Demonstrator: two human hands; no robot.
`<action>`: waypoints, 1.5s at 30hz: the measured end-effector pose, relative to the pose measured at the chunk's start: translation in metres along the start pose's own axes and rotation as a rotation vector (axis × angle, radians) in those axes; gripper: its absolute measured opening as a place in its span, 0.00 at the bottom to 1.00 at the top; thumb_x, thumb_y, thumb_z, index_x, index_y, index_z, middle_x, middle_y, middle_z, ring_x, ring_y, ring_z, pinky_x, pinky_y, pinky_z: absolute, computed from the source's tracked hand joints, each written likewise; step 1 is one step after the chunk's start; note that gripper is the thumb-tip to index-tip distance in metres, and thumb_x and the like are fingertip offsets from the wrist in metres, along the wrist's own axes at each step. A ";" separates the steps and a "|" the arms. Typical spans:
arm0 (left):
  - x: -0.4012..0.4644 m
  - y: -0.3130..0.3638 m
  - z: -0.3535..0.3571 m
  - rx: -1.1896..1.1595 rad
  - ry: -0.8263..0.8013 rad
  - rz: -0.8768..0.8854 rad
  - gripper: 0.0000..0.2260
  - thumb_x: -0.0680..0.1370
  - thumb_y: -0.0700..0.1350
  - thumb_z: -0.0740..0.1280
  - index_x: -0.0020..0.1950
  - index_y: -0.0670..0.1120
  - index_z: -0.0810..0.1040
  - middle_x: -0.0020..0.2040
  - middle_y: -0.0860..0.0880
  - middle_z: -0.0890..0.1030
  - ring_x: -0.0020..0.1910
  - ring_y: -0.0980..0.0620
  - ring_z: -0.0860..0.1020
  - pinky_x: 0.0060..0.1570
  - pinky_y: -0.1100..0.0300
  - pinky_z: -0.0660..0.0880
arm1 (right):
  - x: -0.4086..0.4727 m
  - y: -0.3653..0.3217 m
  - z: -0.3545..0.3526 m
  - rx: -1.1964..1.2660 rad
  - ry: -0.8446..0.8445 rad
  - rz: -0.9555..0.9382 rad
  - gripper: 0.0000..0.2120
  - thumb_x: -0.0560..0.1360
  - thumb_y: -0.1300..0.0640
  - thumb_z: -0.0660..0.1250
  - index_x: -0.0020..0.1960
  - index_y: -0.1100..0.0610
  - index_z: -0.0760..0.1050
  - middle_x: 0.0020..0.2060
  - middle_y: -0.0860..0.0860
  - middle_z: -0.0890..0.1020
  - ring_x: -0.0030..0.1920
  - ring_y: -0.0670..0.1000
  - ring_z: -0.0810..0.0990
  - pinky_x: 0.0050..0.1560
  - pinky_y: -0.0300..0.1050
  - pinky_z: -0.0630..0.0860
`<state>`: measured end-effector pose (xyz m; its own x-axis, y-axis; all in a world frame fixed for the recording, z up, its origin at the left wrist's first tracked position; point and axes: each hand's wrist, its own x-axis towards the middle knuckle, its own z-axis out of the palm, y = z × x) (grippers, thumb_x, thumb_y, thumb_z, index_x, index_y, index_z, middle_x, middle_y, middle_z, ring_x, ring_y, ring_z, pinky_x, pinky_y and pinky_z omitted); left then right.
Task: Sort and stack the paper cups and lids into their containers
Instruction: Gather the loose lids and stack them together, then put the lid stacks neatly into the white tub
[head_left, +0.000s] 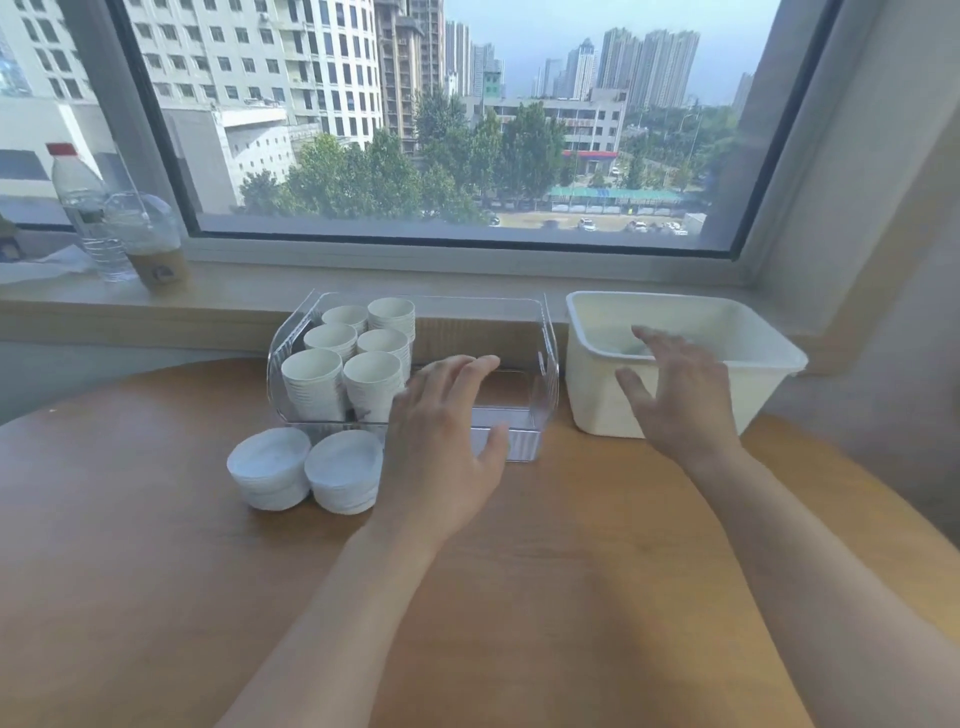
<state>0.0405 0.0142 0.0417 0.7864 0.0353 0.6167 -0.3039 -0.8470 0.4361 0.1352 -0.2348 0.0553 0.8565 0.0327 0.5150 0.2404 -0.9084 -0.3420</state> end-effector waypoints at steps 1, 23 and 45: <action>0.002 0.008 0.005 -0.027 -0.013 -0.007 0.25 0.79 0.46 0.73 0.76 0.51 0.74 0.71 0.52 0.75 0.71 0.50 0.70 0.69 0.56 0.63 | 0.002 0.007 -0.002 -0.013 -0.017 0.008 0.23 0.82 0.50 0.67 0.75 0.55 0.74 0.69 0.56 0.80 0.71 0.61 0.74 0.73 0.59 0.67; -0.035 0.095 0.030 -0.099 -0.222 0.061 0.17 0.87 0.44 0.60 0.74 0.51 0.77 0.74 0.56 0.75 0.77 0.55 0.66 0.73 0.51 0.67 | -0.082 0.013 -0.072 0.204 -0.178 -0.196 0.07 0.79 0.51 0.74 0.56 0.50 0.87 0.49 0.46 0.80 0.54 0.50 0.75 0.59 0.51 0.73; -0.143 0.053 -0.086 -0.058 -0.030 0.081 0.13 0.81 0.52 0.59 0.44 0.49 0.79 0.45 0.57 0.81 0.55 0.53 0.79 0.59 0.56 0.69 | -0.181 -0.044 -0.129 0.283 -0.482 -0.187 0.06 0.80 0.41 0.69 0.46 0.38 0.83 0.45 0.36 0.85 0.50 0.37 0.82 0.51 0.37 0.78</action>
<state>-0.1338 0.0102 0.0329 0.7735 -0.0487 0.6319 -0.3971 -0.8143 0.4233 -0.0898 -0.2551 0.0786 0.8830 0.4273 0.1942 0.4629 -0.7245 -0.5107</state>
